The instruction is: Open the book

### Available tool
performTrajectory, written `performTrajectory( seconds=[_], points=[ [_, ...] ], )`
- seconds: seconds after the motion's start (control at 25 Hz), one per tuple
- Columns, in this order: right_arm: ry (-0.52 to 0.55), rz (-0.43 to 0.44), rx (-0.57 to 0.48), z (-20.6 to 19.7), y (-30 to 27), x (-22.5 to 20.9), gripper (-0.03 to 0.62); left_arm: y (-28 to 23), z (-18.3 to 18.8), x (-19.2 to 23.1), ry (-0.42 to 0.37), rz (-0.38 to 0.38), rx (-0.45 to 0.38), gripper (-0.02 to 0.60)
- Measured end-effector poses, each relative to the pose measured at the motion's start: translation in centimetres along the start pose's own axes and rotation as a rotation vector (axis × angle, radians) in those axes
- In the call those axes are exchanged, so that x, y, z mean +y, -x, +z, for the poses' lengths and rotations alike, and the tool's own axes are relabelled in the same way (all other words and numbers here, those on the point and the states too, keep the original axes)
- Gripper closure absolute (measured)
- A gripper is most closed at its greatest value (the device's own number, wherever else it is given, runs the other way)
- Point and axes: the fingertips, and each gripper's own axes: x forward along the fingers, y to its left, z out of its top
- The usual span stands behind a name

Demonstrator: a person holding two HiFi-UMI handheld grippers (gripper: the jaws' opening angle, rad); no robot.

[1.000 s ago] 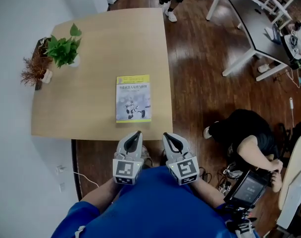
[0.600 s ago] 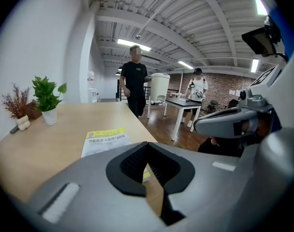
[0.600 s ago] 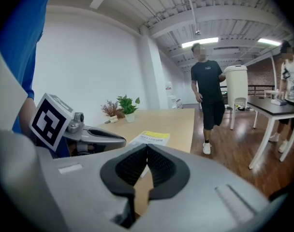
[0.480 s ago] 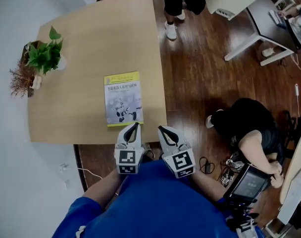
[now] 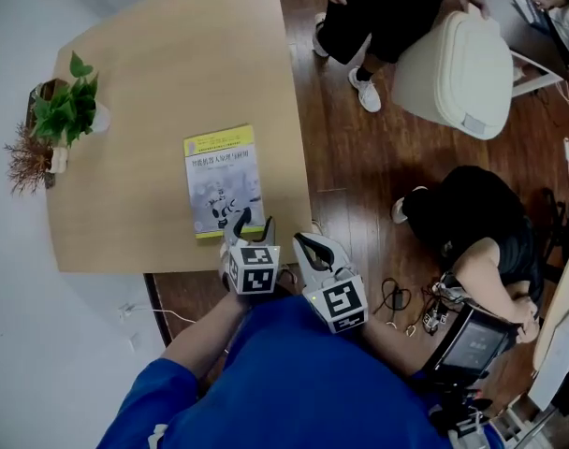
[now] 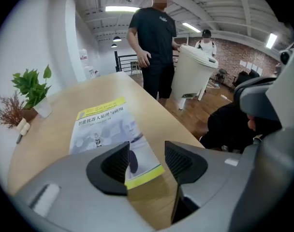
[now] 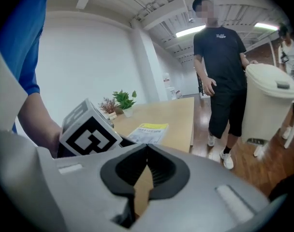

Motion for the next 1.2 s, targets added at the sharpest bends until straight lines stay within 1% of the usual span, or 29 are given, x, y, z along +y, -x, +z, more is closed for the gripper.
performTrajectory(
  seconds=[0.16, 0.28, 0.36, 0.44, 0.6, 0.68, 0.76, 0.88, 1.04, 1.2],
  points=[
    [-0.018, -0.022, 0.001, -0.3, 0.2, -0.5, 0.591, -1.7, -0.2, 0.1, -0.043, 0.020, 0.059, 0.324],
    [-0.028, -0.028, 0.000, -0.4, 0.3, -0.5, 0.592, -2.6, -0.5, 0.3, -0.069, 0.039, 0.096, 0.325],
    [-0.034, -0.030, 0.000, -0.4, 0.4, -0.6, 0.592, -2.9, -0.6, 0.4, -0.075, 0.046, 0.112, 0.327],
    [-0.036, -0.032, 0.001, -0.4, 0.3, -0.7, 0.592, -3.1, -0.6, 0.4, -0.077, 0.045, 0.112, 0.331],
    [-0.038, -0.033, -0.003, -0.4, 0.4, -0.7, 0.591, -2.7, -0.4, 0.3, -0.067, 0.043, 0.094, 0.379],
    [-0.036, -0.029, -0.003, -0.5, 0.3, -0.6, 0.591, -2.6, -0.2, 0.3, -0.058, 0.039, 0.085, 0.393],
    [-0.037, -0.025, -0.006, -0.4, 0.2, -0.4, 0.592, -2.3, 0.0, 0.5, -0.051, 0.034, 0.079, 0.422],
    [-0.044, -0.021, -0.012, -0.1, 0.1, -0.3, 0.592, -2.0, 0.3, 0.8, -0.043, 0.028, 0.076, 0.500],
    [-0.045, -0.022, -0.020, 0.2, 0.0, 0.0, 0.592, -1.3, 0.5, 0.9, -0.035, -0.003, 0.065, 0.563],
    [-0.030, -0.038, -0.030, 0.9, 0.3, 1.9, 0.592, 0.5, 0.6, 1.7, -0.004, -0.043, 0.021, 0.571]
  ],
)
